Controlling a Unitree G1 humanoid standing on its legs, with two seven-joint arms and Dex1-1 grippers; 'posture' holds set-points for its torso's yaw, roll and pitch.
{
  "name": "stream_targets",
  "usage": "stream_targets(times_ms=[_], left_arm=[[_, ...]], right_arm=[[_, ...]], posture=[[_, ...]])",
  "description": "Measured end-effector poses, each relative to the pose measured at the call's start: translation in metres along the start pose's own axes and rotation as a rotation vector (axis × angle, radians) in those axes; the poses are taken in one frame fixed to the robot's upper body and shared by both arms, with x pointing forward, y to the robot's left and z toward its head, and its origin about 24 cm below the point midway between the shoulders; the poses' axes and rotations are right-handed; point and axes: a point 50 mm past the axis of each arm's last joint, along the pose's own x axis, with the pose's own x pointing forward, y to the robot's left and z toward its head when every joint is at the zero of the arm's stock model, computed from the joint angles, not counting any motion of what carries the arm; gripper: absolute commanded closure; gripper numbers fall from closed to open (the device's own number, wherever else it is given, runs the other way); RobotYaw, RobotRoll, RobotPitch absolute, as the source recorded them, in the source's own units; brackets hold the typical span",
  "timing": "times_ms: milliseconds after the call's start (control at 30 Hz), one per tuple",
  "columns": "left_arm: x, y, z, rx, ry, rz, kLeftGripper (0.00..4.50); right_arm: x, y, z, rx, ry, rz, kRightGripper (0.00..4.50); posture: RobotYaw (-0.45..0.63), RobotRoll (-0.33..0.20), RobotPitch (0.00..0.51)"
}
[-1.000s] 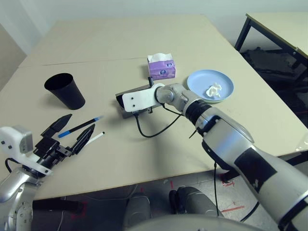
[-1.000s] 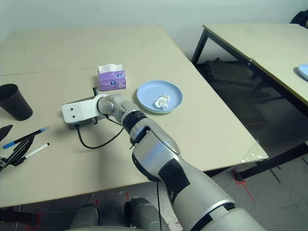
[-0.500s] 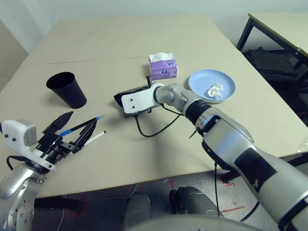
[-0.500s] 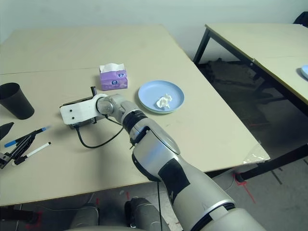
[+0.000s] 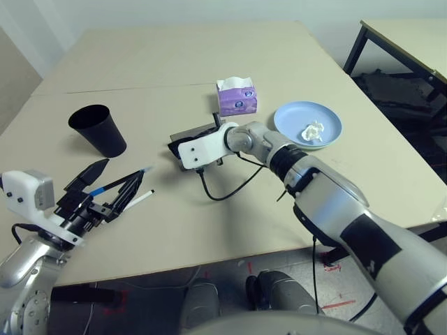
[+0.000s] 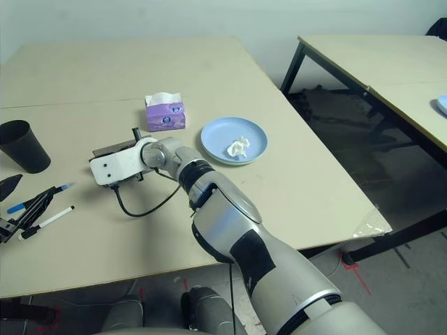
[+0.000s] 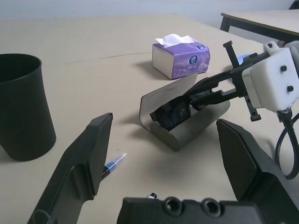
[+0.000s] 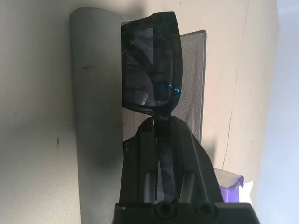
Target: Organize and tidy the items on the table.
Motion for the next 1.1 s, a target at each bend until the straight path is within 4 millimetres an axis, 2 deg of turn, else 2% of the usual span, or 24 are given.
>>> stream_targets(times_ms=[300,500,700,767,900,1000,1100], left_arm=[[0.001,0.0,0.001,-0.001,-0.008,-0.011,0.0],[0.002,0.001,0.0,-0.001,-0.008,-0.018,0.0],[0.005,0.005,-0.003,-0.001,-0.009,-0.022,0.0],[0.007,0.007,-0.005,-0.005,-0.01,-0.025,0.0],[0.011,0.009,-0.008,-0.008,-0.018,-0.032,0.0],[0.014,0.01,-0.01,-0.001,-0.013,-0.036,0.0],[0.014,0.013,-0.014,-0.001,-0.004,-0.022,0.0]], right_arm=[[-0.001,0.001,-0.004,0.047,0.035,0.037,4.31],[-0.002,0.0,-0.008,0.12,0.054,0.056,2.15],[-0.007,-0.015,-0.006,0.142,0.048,0.019,0.03],[-0.009,-0.022,-0.006,0.161,0.041,0.004,0.01],[-0.027,-0.059,-0.002,0.235,-0.017,-0.063,0.01],[-0.045,-0.082,0.0,0.386,-0.145,-0.073,0.01],[-0.071,-0.097,-0.012,0.559,-0.269,-0.045,0.01]], posture=[[0.09,0.0,0.106],[0.07,0.0,0.098],[0.05,0.0,0.091],[0.04,0.0,0.089],[0.05,0.0,0.085],[0.06,0.0,0.084],[0.05,0.0,0.084]])
